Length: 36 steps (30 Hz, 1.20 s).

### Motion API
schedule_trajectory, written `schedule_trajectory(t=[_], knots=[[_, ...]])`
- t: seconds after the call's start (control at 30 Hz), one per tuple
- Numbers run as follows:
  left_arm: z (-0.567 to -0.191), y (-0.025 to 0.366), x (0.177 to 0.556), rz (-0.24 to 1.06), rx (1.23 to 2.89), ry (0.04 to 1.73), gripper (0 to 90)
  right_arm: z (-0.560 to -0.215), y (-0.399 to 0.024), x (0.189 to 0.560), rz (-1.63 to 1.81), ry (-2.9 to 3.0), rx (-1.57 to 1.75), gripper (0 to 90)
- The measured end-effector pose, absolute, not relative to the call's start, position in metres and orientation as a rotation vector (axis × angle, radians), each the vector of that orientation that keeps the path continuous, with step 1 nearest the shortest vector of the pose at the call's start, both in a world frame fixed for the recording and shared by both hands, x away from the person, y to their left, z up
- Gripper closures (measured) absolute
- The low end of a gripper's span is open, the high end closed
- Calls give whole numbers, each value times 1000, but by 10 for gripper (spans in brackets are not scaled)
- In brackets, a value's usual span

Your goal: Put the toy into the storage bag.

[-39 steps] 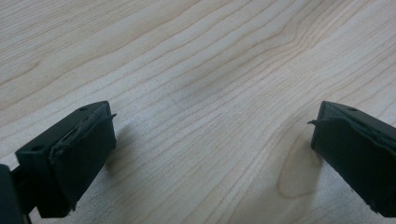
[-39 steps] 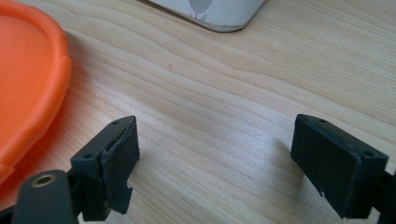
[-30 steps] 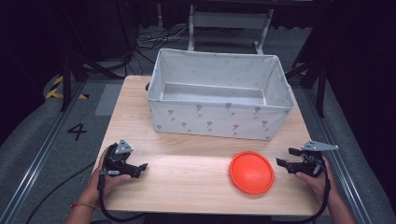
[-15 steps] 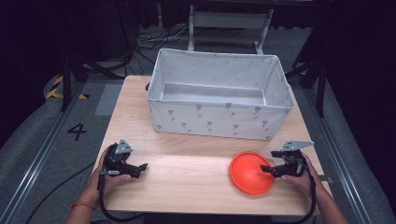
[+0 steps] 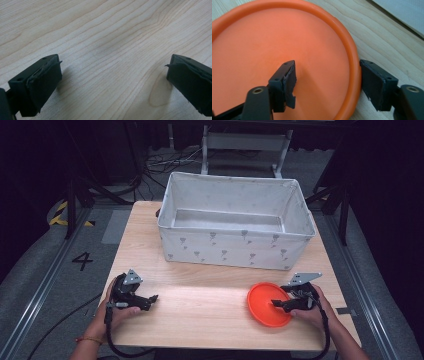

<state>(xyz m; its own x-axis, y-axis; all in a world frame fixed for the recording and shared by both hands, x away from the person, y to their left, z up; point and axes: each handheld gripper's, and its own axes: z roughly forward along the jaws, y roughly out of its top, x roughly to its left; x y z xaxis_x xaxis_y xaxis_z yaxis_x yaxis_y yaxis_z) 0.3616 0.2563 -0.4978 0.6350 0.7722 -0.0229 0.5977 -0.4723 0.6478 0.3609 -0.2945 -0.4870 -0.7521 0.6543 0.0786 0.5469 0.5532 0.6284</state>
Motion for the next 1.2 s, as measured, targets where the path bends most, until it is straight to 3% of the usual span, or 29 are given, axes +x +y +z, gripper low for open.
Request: schedule_trajectory(t=[0.33,0.63,0.9,1.2], knots=[[-498,256,362,362,2230,1065,2,-484,-300,370,1004,2592,1132,609],[-498,256,362,367,2230,1062,2,-476,-303,377,1048,2620,1096,752],[-498,256,362,368,2232,1062,2,-446,-291,365,1045,2629,926,825],[-498,256,362,367,2232,1062,2,-413,-276,344,1010,2604,739,828]])
